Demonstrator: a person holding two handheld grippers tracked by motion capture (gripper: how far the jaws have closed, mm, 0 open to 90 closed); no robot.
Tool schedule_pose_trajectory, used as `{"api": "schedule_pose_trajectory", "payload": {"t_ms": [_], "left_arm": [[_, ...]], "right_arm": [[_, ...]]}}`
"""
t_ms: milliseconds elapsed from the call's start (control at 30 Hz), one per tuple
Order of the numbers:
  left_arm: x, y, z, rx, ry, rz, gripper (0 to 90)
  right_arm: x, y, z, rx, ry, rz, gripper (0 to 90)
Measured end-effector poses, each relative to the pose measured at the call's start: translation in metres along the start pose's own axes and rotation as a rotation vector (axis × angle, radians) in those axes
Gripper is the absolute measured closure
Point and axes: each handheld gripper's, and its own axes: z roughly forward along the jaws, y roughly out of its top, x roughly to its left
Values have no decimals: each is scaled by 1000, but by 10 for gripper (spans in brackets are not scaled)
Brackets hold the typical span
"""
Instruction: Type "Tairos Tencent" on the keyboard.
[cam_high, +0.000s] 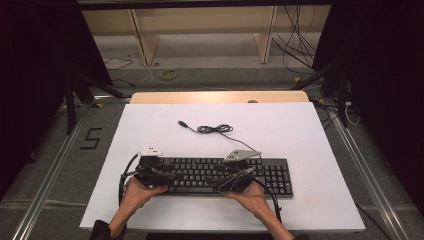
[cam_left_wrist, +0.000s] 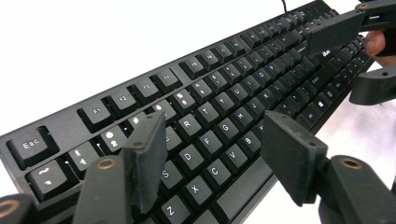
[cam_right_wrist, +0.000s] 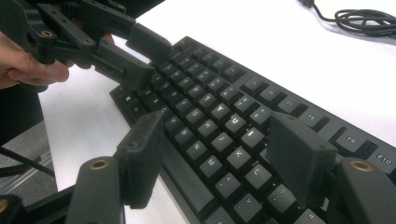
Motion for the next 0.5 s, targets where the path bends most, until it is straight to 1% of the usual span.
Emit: {"api": "schedule_pose_trajectory", "payload": {"t_ms": [500], "left_arm": [[5, 5, -4, -24, 19, -10, 342]], "right_arm": [[1, 0, 0, -4, 6, 1, 375]]}}
